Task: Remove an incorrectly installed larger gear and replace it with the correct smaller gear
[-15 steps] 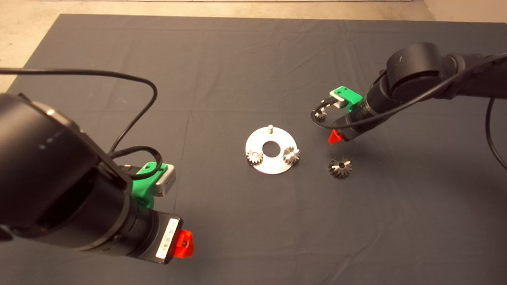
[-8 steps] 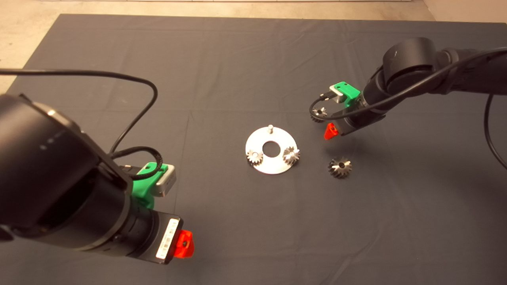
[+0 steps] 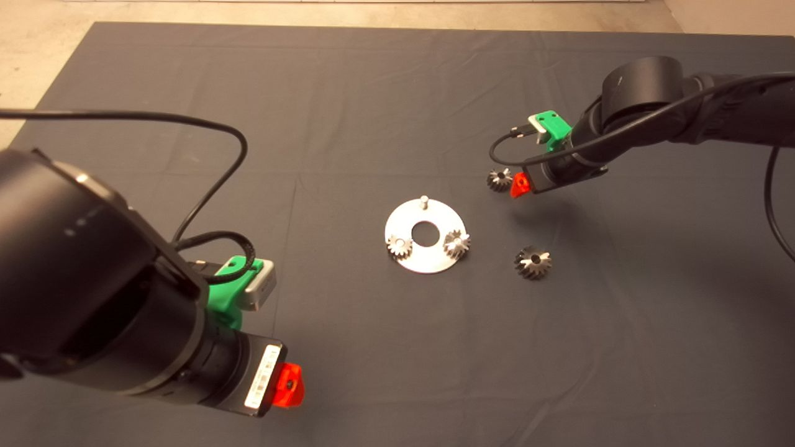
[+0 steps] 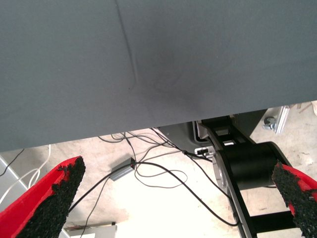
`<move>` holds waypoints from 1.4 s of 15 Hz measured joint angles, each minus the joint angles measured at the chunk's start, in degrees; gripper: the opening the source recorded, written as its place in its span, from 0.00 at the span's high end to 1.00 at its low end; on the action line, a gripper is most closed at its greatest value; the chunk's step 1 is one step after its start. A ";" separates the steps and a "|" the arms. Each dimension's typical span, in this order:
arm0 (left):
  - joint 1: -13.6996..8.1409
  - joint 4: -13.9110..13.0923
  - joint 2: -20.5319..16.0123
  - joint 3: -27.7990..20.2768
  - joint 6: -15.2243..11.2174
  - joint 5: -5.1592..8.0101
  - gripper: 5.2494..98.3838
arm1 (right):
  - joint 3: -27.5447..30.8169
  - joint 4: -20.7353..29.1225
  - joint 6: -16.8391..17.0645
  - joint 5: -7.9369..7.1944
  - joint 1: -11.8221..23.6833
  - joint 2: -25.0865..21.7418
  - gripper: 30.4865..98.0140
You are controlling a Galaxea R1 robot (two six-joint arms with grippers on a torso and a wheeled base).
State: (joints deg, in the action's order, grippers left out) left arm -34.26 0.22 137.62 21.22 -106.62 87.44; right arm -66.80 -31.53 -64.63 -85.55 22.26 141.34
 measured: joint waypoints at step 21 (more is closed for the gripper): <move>0.42 -0.01 0.61 0.00 -0.01 0.02 0.00 | -7.51 -4.47 -5.75 8.08 -3.57 3.86 0.09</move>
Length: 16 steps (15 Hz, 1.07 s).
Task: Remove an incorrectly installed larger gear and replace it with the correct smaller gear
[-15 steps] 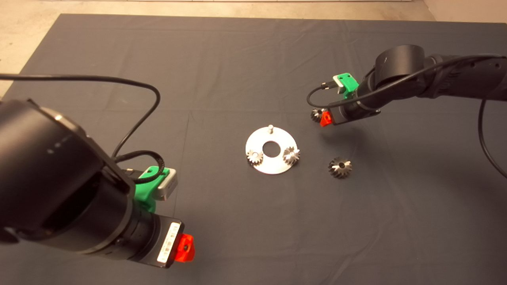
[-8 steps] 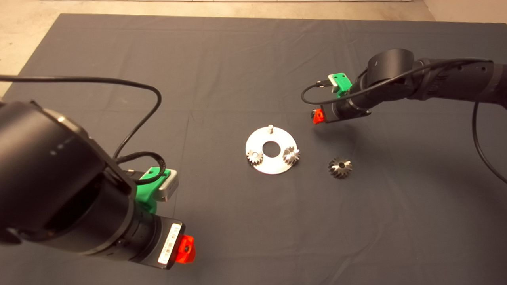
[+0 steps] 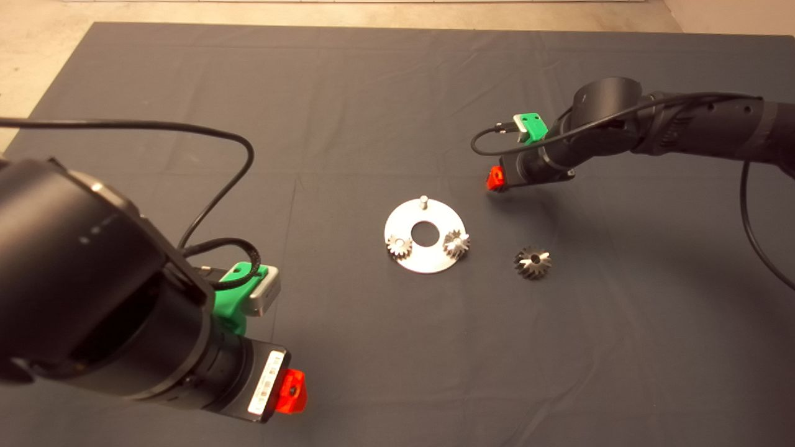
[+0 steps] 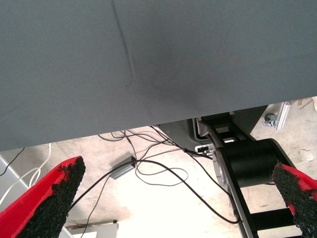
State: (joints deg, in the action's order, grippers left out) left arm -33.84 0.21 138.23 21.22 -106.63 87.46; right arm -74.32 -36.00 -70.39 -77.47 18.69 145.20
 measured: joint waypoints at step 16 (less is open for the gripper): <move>0.33 0.00 0.00 0.00 0.01 0.00 0.00 | -2.47 0.00 0.05 0.57 0.00 2.43 0.26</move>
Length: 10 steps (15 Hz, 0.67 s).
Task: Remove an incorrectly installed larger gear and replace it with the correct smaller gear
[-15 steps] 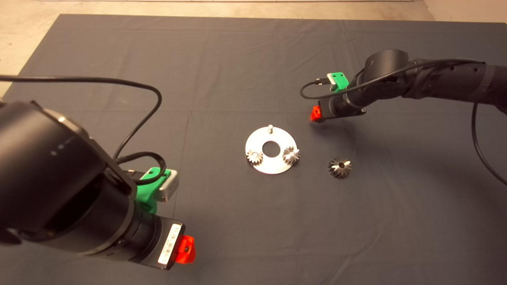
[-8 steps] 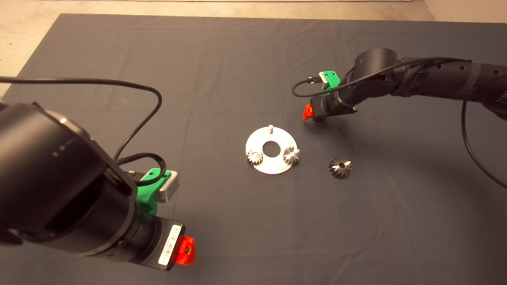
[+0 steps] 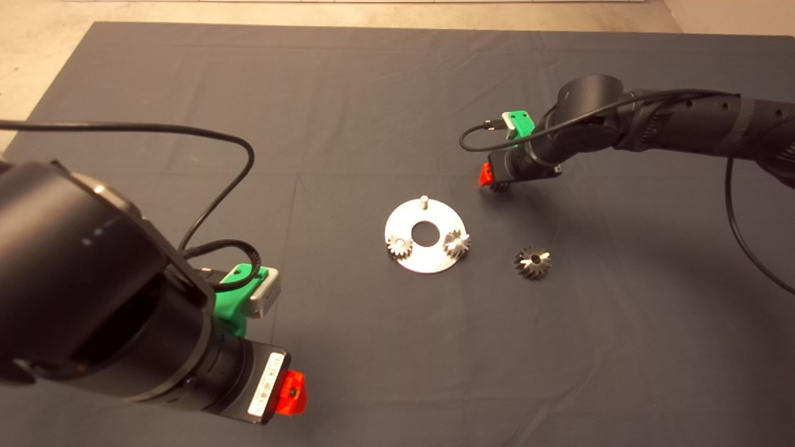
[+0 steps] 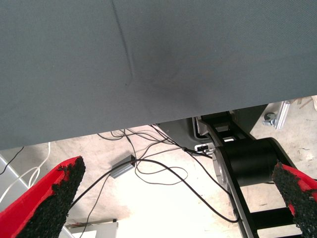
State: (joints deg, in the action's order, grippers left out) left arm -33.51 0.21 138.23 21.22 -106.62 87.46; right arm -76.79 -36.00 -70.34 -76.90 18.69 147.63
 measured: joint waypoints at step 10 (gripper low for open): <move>0.63 0.00 0.02 0.00 0.00 -0.02 0.00 | -0.06 -0.02 0.00 -0.02 -1.37 -0.16 0.42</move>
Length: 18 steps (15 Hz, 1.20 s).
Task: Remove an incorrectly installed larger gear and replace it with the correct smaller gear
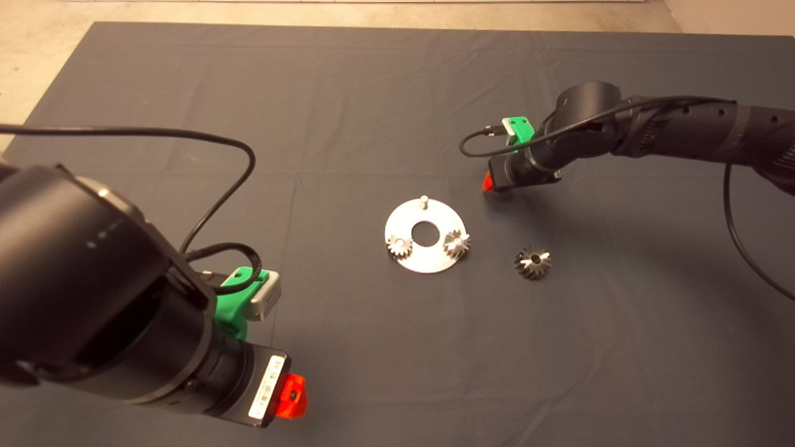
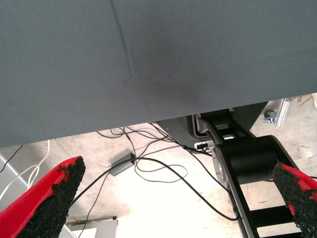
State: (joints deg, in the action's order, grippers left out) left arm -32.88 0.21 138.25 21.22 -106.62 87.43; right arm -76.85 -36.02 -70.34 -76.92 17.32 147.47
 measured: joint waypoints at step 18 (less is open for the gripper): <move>0.30 0.00 0.00 0.00 -0.02 -0.01 0.00 | -1.60 -4.08 -0.02 0.41 0.15 0.18 0.62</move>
State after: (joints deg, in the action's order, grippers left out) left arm -32.57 0.21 138.25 21.22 -106.64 87.42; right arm -78.45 -40.11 -70.36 -76.51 17.47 147.65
